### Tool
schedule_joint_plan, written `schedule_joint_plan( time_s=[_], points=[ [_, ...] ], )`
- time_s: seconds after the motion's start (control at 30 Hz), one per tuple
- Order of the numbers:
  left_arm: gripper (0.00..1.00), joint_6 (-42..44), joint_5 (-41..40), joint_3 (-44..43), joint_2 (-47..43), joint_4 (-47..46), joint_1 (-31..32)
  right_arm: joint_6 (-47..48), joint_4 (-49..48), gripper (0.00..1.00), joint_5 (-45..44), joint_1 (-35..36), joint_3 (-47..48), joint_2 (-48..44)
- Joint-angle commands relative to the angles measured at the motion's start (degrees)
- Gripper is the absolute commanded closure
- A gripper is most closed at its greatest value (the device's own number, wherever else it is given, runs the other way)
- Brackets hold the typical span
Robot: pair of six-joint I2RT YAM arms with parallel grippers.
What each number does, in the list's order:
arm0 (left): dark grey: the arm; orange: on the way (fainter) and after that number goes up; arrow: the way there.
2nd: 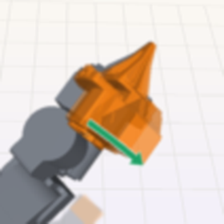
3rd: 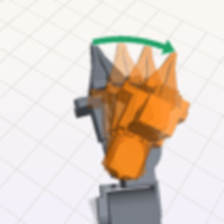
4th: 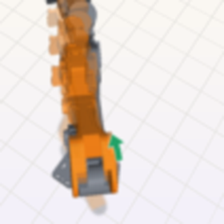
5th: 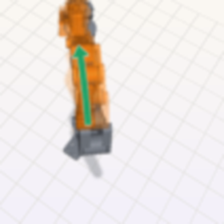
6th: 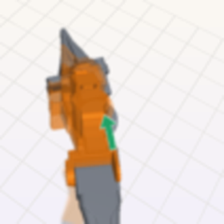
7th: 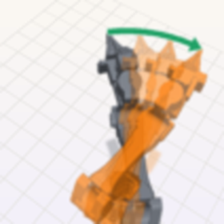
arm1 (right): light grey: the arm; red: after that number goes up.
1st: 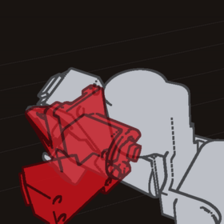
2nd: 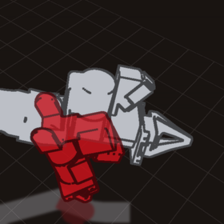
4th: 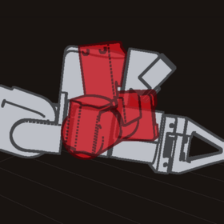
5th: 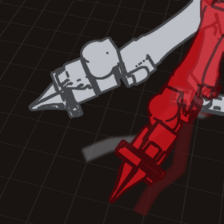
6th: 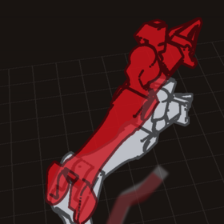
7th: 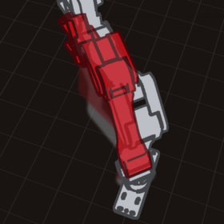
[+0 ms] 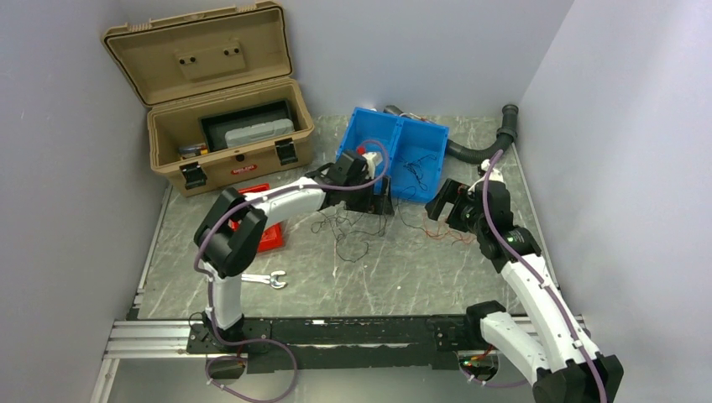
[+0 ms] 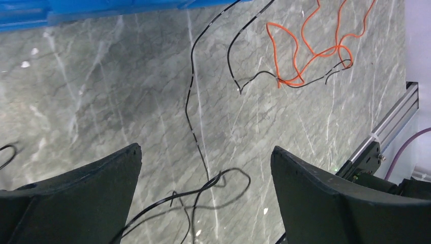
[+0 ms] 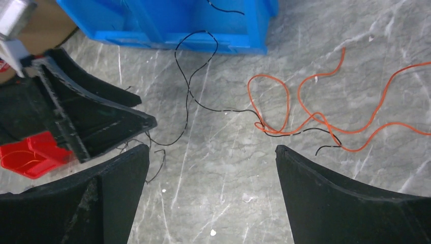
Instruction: Untangle the cables
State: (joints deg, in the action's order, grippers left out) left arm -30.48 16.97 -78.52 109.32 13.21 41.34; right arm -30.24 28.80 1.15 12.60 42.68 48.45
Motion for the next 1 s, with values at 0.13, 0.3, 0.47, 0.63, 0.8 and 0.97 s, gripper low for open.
schedule_joint_plan(
  time_s=[0.13, 0.3, 0.47, 0.63, 0.8, 0.97],
  points=[
    [0.01, -5.08, -1.46, -5.95, 7.12, -5.89, 3.29, -0.30, -1.04, 0.04, -2.66, 0.14, 0.73, -1.30],
    [0.00, -7.87, -5.93, -7.77, 10.58, -7.84, 4.91, -0.90, -0.89, 0.04, -3.45, 0.14, 0.59, -2.67],
    [0.24, -10.60, -12.27, -7.81, 13.18, -10.68, 5.84, -1.14, -0.38, 0.05, -4.15, 0.10, 0.87, -3.44],
    [0.87, -10.90, -13.93, -6.21, 13.02, -15.33, 5.93, -1.06, 0.56, 0.05, -5.10, 0.03, 1.33, -4.12],
    [1.00, -4.02, -11.74, -6.41, 5.40, -7.70, 5.78, -0.31, 1.82, 0.06, -6.59, 0.06, 1.42, -4.41],
    [1.00, 2.96, -10.47, -9.93, -1.94, 4.01, 3.69, -1.20, 2.07, 0.06, -8.31, -0.03, -0.25, -2.67]
  ],
)
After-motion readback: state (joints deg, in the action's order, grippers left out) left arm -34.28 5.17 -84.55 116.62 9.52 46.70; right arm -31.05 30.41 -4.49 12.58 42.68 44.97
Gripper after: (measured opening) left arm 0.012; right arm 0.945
